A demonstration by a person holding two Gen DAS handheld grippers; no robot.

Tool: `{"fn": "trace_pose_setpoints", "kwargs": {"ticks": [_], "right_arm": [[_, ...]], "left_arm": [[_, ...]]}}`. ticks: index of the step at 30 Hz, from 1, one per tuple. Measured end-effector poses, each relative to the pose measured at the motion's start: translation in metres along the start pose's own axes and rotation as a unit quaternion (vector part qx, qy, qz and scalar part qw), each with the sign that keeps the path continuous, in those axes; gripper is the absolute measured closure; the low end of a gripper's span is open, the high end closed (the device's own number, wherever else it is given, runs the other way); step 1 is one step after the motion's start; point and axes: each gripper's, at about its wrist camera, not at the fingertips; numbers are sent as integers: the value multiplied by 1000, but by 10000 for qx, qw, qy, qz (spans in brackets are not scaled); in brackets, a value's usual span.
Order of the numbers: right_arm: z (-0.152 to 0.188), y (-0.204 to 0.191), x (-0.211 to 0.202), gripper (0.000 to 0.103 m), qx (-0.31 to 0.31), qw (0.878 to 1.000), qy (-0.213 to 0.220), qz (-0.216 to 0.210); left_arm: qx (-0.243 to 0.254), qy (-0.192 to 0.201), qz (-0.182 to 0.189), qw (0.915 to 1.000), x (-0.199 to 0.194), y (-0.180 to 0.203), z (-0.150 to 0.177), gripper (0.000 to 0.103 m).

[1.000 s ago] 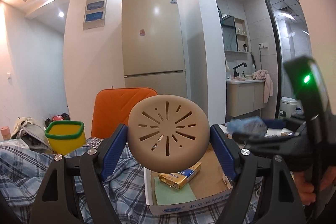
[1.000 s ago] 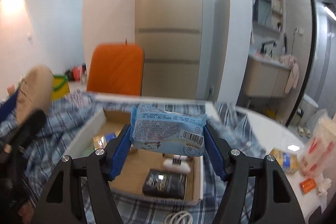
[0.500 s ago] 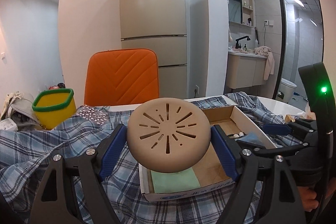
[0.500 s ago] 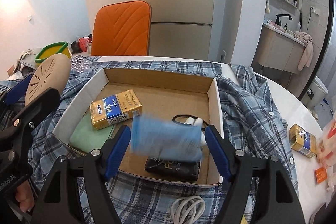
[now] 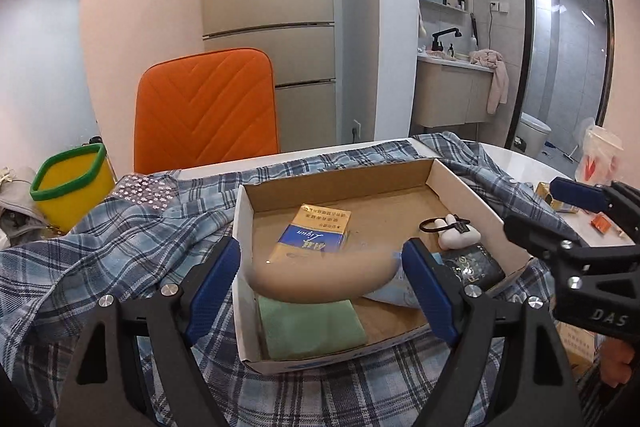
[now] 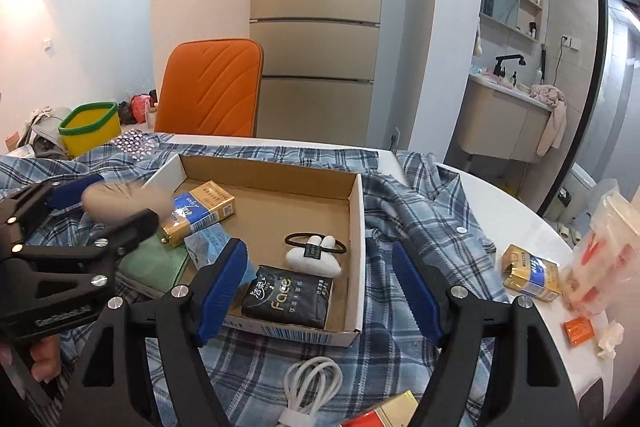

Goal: Organize soft objects
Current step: 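Carry the blue packet and beige disc into the box and release both, then lower the left gripper and grasp the red-and-gold Liqun pack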

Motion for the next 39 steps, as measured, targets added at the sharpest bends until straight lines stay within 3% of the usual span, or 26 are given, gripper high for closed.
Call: {"fn": "trace_pose_setpoints", "kwargs": {"ticks": [5,11,14,18,22,26,34,39], "right_arm": [[0,5,-11,26,61,9999,134,18],[-2,13,-33,26,124,9991,383,125],[0,21,-50,26,206,9981,558,134],[7,29,-72,25,255,9969,728,145],[12,35,-89,23,380,9959,820,72],[17,38,-107,18,422,9944,965,103],[28,29,-126,17,378,9944,982,134],[40,35,-130,17,515,9944,890,248]], "left_arm": [[-85,215,41,9997,-8,-4,0,1],[-91,764,-18,9970,-33,-6,0,1],[-185,1225,-74,9923,-62,-5,-1,1],[115,1757,-10,9844,-101,12,1,1],[-52,1905,193,9815,-130,17,5,1],[-102,2179,106,9759,-156,21,14,1],[184,1929,206,9808,-165,34,38,1],[506,1181,628,9897,-144,43,40,1]]}}
Point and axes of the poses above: each gripper's, at about its wrist camera, not at the fingertips, and x roughly the way its jaws point, y to its right, z to its underside, and after that the axes turned 8 degrees about -x, right-handed
